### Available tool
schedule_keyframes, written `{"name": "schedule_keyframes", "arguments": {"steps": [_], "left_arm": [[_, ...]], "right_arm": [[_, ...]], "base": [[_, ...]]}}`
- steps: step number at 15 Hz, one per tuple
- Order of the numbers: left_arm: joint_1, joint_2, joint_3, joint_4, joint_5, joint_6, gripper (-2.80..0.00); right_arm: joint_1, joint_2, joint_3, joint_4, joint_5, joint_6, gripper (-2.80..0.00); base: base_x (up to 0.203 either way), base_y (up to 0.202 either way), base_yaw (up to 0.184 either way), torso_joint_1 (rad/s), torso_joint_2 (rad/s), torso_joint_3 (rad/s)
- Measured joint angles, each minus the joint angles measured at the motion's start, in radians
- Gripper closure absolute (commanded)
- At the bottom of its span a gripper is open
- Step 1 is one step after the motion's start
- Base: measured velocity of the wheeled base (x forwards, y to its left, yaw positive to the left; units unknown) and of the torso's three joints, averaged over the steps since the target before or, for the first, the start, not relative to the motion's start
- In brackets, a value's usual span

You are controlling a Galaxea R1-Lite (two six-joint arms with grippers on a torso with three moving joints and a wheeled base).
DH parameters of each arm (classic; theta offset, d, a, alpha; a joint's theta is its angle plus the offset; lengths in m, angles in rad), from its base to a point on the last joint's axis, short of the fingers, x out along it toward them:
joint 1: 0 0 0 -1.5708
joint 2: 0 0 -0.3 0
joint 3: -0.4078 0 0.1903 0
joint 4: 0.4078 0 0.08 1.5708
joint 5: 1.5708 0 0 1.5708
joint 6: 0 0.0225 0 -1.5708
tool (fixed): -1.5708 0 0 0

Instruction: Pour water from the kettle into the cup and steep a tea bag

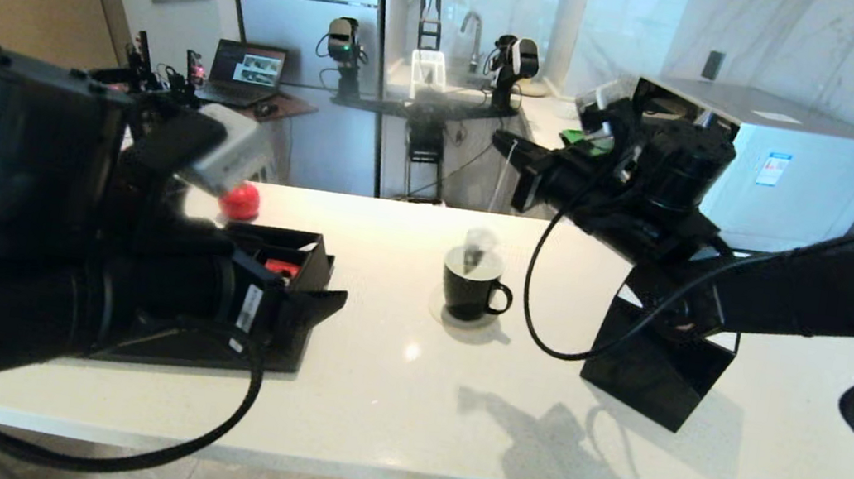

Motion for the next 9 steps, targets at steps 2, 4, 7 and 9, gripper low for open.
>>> {"name": "schedule_keyframes", "arguments": {"steps": [2, 4, 7, 9], "left_arm": [[0.027, -0.008, 0.015, 0.0, 0.0, 0.0, -2.8], [0.056, -0.022, 0.046, 0.0, -0.001, 0.001, -2.8], [0.081, -0.048, 0.085, 0.0, -0.001, 0.001, 0.0], [0.095, -0.056, 0.093, 0.003, 0.001, 0.003, 0.0]], "right_arm": [[-0.007, 0.039, -0.02, -0.001, 0.0, -0.002, 0.0], [-0.009, 0.073, -0.042, -0.001, 0.0, -0.002, 0.0], [-0.01, 0.108, -0.072, 0.007, 0.0, -0.002, 0.0], [-0.013, 0.126, -0.09, 0.017, 0.0, -0.002, 0.0]], "base": [[0.0, 0.0, 0.0, 0.0, 0.0, 0.0], [0.0, 0.0, 0.0, 0.0, 0.0, 0.0], [0.0, 0.0, 0.0, 0.0, 0.0, 0.0], [0.0, 0.0, 0.0, 0.0, 0.0, 0.0]]}}
